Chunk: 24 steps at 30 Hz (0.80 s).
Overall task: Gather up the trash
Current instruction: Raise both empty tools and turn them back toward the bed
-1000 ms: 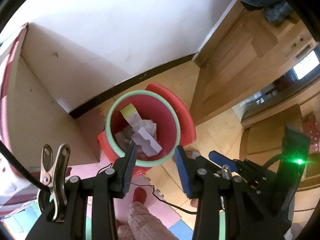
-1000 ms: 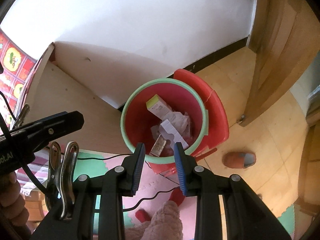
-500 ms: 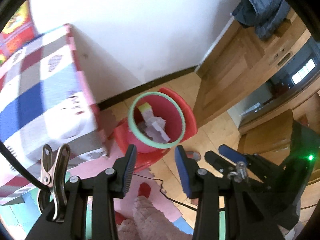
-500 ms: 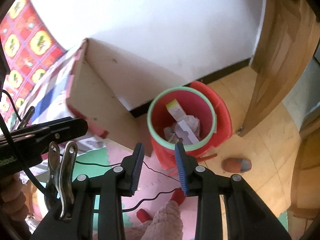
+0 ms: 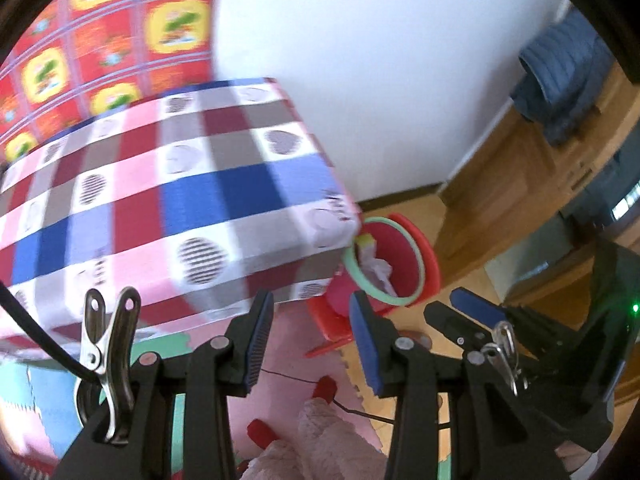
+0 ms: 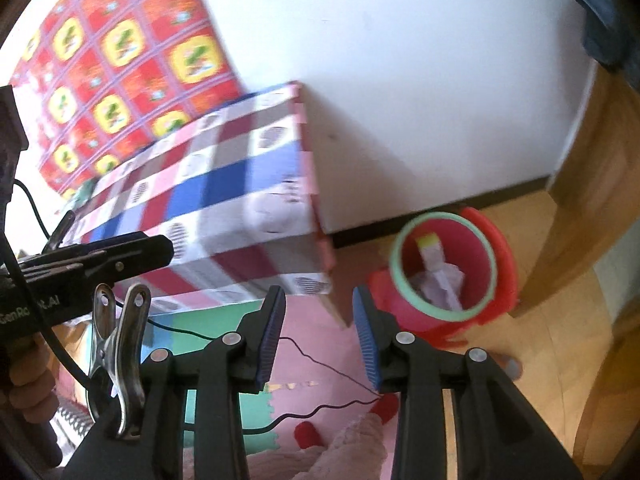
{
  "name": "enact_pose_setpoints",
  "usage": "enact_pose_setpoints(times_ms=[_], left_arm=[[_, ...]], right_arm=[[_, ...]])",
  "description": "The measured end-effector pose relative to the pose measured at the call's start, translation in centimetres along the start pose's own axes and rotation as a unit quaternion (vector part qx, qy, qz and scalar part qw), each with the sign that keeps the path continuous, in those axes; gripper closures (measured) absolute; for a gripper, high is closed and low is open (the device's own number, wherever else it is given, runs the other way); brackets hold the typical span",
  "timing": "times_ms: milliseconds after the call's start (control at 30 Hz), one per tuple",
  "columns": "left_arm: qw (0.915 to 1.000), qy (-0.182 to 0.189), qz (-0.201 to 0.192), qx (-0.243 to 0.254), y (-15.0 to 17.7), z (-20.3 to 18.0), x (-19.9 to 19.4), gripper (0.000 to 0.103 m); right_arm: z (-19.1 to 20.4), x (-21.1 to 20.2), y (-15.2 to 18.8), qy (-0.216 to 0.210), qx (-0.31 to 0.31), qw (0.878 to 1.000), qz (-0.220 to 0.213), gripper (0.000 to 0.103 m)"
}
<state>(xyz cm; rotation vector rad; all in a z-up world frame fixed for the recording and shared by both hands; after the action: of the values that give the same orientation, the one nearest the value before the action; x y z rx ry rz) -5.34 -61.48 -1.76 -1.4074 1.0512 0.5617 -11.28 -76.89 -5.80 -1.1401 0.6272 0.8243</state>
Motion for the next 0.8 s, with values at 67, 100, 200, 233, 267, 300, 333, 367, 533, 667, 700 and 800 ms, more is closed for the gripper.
enact_pose_setpoints(times_ms=[67,100,200,233,267,300,333,367,533,667,700,800], left_arm=[[0.9998,-0.007,-0.007,-0.016,0.3,1.9,-1.2,0.062],[0.9995,-0.014,-0.012,-0.025,0.5,3.0,-1.9,0.062],[0.9973,-0.039,-0.027,-0.056,1.4,6.8,-4.3,0.062],[0.9966,-0.046,-0.029,-0.063,1.6,7.7,-4.9,0.062],[0.9954,-0.054,-0.032,-0.072,1.9,8.8,-5.6,0.062],[0.9944,-0.061,-0.034,-0.079,2.1,9.6,-6.1,0.062],[0.9926,-0.071,-0.037,-0.090,2.4,10.9,-6.8,0.062],[0.9908,-0.081,-0.040,-0.101,2.7,12.1,-7.4,0.062],[0.9793,-0.119,-0.052,-0.155,4.3,17.6,-10.5,0.062],[0.9677,-0.147,-0.063,-0.195,5.4,21.6,-12.7,0.061],[0.9639,-0.156,-0.066,-0.205,5.7,22.9,-13.4,0.062],[0.9555,-0.175,-0.069,-0.227,6.2,25.7,-14.5,0.062]], right_arm=[[2.6,0.1,0.0,-0.015,-0.014,1.000,0.003,0.067],[3.5,0.2,0.0,-0.021,-0.020,1.000,0.003,0.067],[6.9,0.5,0.1,-0.036,-0.044,0.998,0.006,0.067],[7.9,0.6,0.1,-0.041,-0.051,0.998,0.007,0.067],[9.1,0.8,0.1,-0.048,-0.059,0.997,0.009,0.067],[10.3,1.0,0.1,-0.055,-0.067,0.996,0.011,0.067],[11.7,1.3,0.1,-0.064,-0.075,0.995,0.014,0.067],[12.5,1.4,0.1,-0.071,-0.081,0.994,0.016,0.067],[18.2,2.7,-0.3,-0.107,-0.121,0.986,0.034,0.067],[23.0,4.0,-0.7,-0.139,-0.159,0.976,0.046,0.067],[23.9,4.3,-0.7,-0.144,-0.166,0.974,0.049,0.067],[27.2,5.4,-0.9,-0.160,-0.189,0.967,0.054,0.067]])
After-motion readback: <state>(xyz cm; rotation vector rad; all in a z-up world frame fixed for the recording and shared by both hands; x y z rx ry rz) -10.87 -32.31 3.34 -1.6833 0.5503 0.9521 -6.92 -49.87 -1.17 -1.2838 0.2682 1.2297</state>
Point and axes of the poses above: each gripper's, at about its wrist camera, not at the fingertips, and x roughly the way its jaws point, z to its left, y to its underside, the point moved 3 cm from there along x, roughly the way its jaws point, and after that the axes turned 7 degrees about x, right-handed, at the moved point
